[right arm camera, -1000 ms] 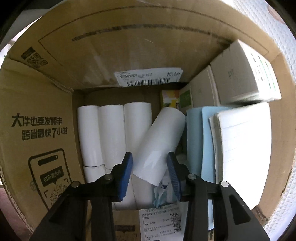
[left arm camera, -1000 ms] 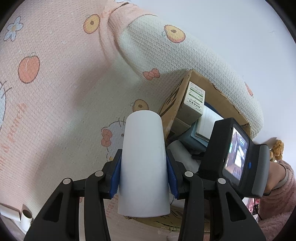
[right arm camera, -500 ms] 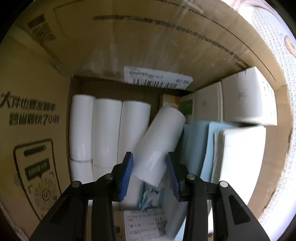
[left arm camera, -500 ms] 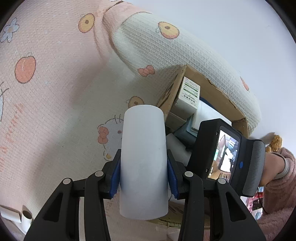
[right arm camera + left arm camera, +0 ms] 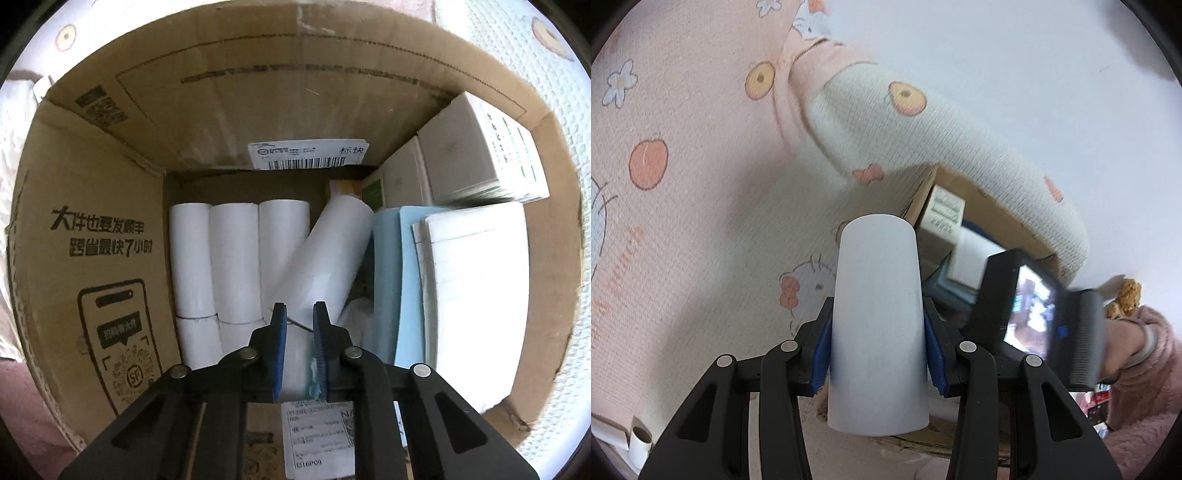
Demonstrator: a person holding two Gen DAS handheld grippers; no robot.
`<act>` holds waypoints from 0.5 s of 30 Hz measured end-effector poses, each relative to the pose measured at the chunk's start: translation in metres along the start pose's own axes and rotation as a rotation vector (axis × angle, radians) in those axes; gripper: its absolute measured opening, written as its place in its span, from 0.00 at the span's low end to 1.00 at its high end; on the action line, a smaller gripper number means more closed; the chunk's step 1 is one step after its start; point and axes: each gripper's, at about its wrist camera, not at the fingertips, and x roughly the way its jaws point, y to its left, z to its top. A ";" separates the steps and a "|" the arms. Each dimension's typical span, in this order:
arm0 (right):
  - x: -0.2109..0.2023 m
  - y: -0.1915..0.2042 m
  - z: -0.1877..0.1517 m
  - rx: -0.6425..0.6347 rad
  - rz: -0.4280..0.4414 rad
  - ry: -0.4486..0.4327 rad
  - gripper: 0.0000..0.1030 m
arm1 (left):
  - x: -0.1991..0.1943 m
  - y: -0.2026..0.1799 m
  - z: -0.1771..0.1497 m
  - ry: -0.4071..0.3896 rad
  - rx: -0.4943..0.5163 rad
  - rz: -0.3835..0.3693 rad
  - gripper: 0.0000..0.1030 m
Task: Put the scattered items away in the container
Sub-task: 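Open the right gripper to release its tube in the box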
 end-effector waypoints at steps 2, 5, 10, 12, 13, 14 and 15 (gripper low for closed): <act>-0.001 0.000 0.000 0.017 0.017 -0.006 0.11 | -0.002 -0.003 -0.001 0.000 -0.005 -0.006 0.46; -0.003 -0.001 -0.002 0.045 0.029 -0.016 0.11 | -0.006 -0.008 -0.008 0.008 -0.009 -0.027 0.46; -0.004 0.006 -0.006 0.055 0.051 -0.028 0.11 | 0.004 -0.029 -0.020 0.037 0.057 -0.022 0.46; -0.005 0.013 -0.007 0.036 0.036 -0.035 0.12 | 0.011 -0.033 -0.022 0.061 0.062 -0.025 0.46; -0.005 0.015 -0.007 0.038 0.032 -0.037 0.12 | 0.016 -0.033 -0.022 0.069 0.055 -0.020 0.46; -0.006 0.016 -0.007 0.033 0.028 -0.043 0.12 | 0.020 -0.031 -0.022 0.076 0.049 -0.016 0.46; -0.006 0.018 -0.006 0.029 0.025 -0.050 0.12 | 0.023 -0.029 -0.022 0.083 0.036 -0.019 0.46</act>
